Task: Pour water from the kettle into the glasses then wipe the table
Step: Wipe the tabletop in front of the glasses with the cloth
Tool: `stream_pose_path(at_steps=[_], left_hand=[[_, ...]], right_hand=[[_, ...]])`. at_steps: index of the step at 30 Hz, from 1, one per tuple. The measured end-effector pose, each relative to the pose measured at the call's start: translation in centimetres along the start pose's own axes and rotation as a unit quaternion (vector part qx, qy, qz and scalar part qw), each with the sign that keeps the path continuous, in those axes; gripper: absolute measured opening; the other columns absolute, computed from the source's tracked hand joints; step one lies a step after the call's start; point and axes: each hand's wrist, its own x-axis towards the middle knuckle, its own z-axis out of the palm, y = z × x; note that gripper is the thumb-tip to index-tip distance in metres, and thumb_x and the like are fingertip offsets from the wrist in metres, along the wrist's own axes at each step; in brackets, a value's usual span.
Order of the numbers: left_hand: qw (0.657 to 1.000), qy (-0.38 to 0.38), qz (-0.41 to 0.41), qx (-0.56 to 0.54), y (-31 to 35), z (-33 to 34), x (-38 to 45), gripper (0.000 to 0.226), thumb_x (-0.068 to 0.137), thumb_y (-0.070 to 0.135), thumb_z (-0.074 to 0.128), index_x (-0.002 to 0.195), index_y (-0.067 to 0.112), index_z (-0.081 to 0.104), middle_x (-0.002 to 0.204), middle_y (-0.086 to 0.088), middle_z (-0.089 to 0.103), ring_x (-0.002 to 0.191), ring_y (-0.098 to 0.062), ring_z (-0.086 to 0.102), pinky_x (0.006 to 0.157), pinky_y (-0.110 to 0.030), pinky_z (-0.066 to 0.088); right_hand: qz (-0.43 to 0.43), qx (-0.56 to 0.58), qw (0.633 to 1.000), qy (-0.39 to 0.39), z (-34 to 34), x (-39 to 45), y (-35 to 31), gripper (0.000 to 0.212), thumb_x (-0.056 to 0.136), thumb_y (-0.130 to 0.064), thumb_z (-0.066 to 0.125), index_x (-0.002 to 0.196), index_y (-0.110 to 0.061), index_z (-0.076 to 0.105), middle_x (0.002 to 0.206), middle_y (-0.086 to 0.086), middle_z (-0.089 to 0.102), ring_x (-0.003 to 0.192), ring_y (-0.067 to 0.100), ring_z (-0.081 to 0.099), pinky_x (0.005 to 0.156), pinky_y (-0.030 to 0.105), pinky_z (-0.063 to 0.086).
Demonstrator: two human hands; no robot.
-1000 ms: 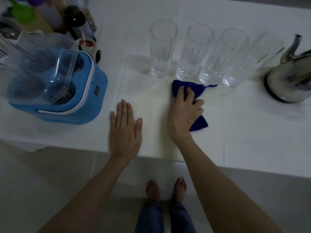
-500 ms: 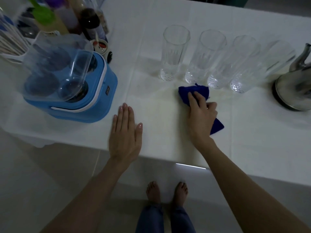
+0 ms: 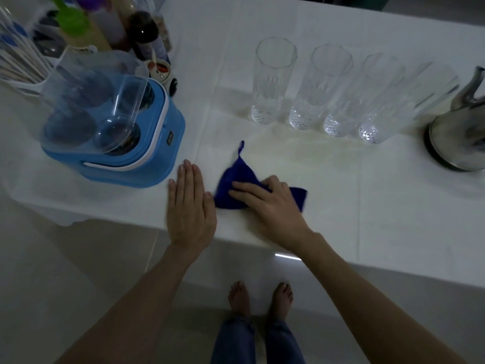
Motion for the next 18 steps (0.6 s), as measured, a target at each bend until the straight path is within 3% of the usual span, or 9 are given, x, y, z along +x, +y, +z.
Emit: stream_pose_path(at_steps=[2, 4, 6, 8, 13, 18], left_hand=[[1.0, 0.004, -0.001, -0.009, 0.0, 0.1, 0.0, 0.06, 0.099, 0.026, 0.017, 0.152, -0.002, 0.02, 0.161, -0.016, 0.018, 0.15, -0.026, 0.015, 0.122, -0.045, 0.012], [1.0, 0.01, -0.004, -0.025, 0.1, 0.2, 0.1, 0.06, 0.099, 0.026, 0.018, 0.151, -0.003, 0.021, 0.16, -0.017, 0.018, 0.15, -0.026, 0.015, 0.122, -0.044, 0.011], [0.999, 0.011, -0.01, -0.035, 0.1, 0.3, 0.1, 0.06, 0.099, 0.027, 0.017, 0.151, -0.003, 0.021, 0.161, -0.017, 0.017, 0.15, -0.025, 0.014, 0.122, -0.042, 0.01], [0.999, 0.012, -0.012, -0.044, 0.2, 0.4, 0.1, 0.06, 0.099, 0.028, 0.016, 0.152, -0.002, 0.02, 0.161, -0.016, 0.016, 0.15, -0.024, 0.013, 0.122, -0.042, 0.009], [0.997, 0.024, -0.012, -0.074, 0.1, 0.4, 0.1, 0.06, 0.101, 0.03, 0.013, 0.152, -0.001, 0.022, 0.161, -0.014, 0.017, 0.15, -0.022, 0.013, 0.123, -0.04, 0.009], [0.988, 0.026, -0.029, -0.153, -0.5, 0.3, 0.0, 0.061, 0.103, 0.037, 0.007, 0.153, 0.004, 0.02, 0.162, -0.008, 0.017, 0.15, -0.015, 0.011, 0.123, -0.033, 0.005]], right_hand=[[0.051, -0.018, 0.997, 0.053, -1.0, -2.7, 2.2, 0.045, 0.09, -0.004, 0.059, 0.134, -0.017, 0.063, 0.14, 0.003, 0.062, 0.093, 0.037, 0.058, 0.074, 0.044, 0.046], [0.192, -0.046, 0.972, 0.127, -1.7, -3.7, 4.8, 0.045, 0.093, -0.004, 0.049, 0.135, -0.014, 0.063, 0.142, 0.004, 0.06, 0.096, 0.039, 0.054, 0.078, 0.043, 0.042], [0.325, -0.055, 0.93, 0.161, -1.4, -2.6, 6.4, 0.052, 0.087, 0.005, 0.052, 0.135, -0.012, 0.063, 0.142, 0.007, 0.06, 0.096, 0.045, 0.052, 0.076, 0.043, 0.036], [0.358, -0.055, 0.918, 0.16, -0.4, -0.1, 5.9, 0.053, 0.084, 0.007, 0.055, 0.133, -0.012, 0.064, 0.139, 0.009, 0.062, 0.095, 0.049, 0.052, 0.074, 0.044, 0.035], [0.243, -0.019, 0.962, 0.123, 1.4, 4.0, 0.3, 0.05, 0.08, 0.002, 0.059, 0.126, -0.013, 0.069, 0.133, 0.009, 0.066, 0.087, 0.045, 0.054, 0.068, 0.042, 0.036], [0.059, 0.032, 0.997, 0.045, 2.4, -0.4, -3.0, 0.05, 0.083, 0.003, 0.065, 0.131, -0.013, 0.065, 0.141, 0.005, 0.062, 0.088, 0.037, 0.057, 0.071, 0.041, 0.04]])
